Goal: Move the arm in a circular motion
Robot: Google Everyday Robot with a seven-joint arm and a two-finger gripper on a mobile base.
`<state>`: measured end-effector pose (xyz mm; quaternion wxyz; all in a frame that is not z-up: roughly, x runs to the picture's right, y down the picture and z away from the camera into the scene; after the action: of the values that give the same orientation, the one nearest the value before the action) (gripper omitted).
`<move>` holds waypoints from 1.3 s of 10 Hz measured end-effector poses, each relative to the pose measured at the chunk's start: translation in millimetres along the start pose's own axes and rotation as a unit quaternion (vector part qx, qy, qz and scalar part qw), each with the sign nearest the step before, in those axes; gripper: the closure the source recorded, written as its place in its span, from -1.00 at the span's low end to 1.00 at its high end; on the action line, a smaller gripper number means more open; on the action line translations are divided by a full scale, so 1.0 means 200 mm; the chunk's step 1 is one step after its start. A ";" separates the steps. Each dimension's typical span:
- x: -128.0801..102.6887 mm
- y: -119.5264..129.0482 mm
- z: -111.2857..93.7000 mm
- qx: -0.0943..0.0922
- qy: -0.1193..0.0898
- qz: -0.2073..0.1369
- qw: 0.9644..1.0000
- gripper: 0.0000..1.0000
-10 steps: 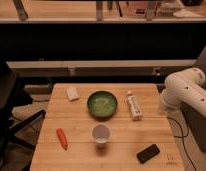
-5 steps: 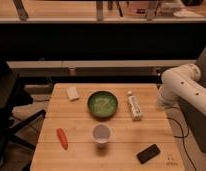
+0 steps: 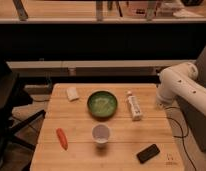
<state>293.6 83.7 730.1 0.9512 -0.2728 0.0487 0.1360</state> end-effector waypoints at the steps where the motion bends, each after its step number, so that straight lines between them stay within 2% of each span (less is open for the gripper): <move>1: -0.03 -0.04 0.01 0.001 0.000 -0.001 1.000 0.93; 4: -0.04 -0.04 0.02 -0.004 0.003 -0.002 1.000 0.93; 7: -0.15 -0.11 0.03 -0.006 0.002 -0.014 1.000 0.93; 11: -0.18 -0.10 0.03 -0.009 0.007 -0.023 1.000 0.93; 13: -0.29 -0.07 0.02 -0.008 0.009 -0.035 0.999 0.93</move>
<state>241.7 59.8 750.2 0.9526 -0.2835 0.0461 0.1006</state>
